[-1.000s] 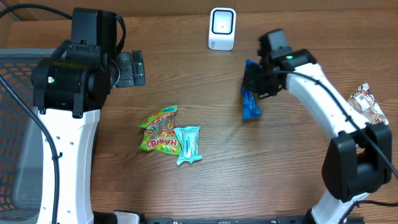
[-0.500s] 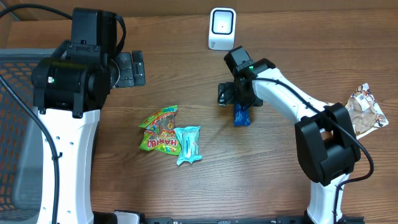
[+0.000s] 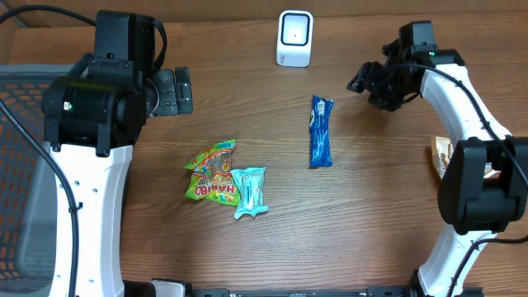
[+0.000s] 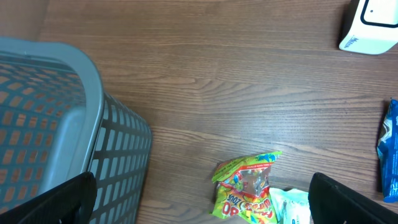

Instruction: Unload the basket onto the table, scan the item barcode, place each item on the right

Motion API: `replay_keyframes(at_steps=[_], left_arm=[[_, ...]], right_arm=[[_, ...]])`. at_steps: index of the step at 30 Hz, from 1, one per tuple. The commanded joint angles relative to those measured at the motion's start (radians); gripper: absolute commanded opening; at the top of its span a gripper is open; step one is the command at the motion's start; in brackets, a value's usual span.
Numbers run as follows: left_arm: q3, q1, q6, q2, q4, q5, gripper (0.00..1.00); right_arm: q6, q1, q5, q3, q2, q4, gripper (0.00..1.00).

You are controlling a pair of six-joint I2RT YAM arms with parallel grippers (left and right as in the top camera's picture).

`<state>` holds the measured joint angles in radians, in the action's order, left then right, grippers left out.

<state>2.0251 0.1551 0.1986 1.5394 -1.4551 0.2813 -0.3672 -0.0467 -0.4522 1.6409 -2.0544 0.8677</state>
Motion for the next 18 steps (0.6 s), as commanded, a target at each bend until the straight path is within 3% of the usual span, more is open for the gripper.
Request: replay_keyframes(at_steps=[1,7,16,18], left_arm=[[0.013,-0.004,-0.023,0.003,0.000,0.014,1.00],[0.013,-0.004,-0.023,0.003,0.000,0.014,1.00],[0.013,-0.004,-0.023,0.003,0.000,0.014,1.00],[0.013,-0.004,-0.023,0.003,0.000,0.014,1.00]], right_arm=[[0.048,-0.033,-0.145,-0.029,-0.071,-0.010,0.64],[0.015,-0.060,-0.209,-0.034,-0.167,-0.055,0.63],[-0.029,-0.064,-0.194,-0.046,-0.232,-0.184,0.34],[-0.029,-0.064,-0.194,-0.045,-0.232,-0.192,0.22]])
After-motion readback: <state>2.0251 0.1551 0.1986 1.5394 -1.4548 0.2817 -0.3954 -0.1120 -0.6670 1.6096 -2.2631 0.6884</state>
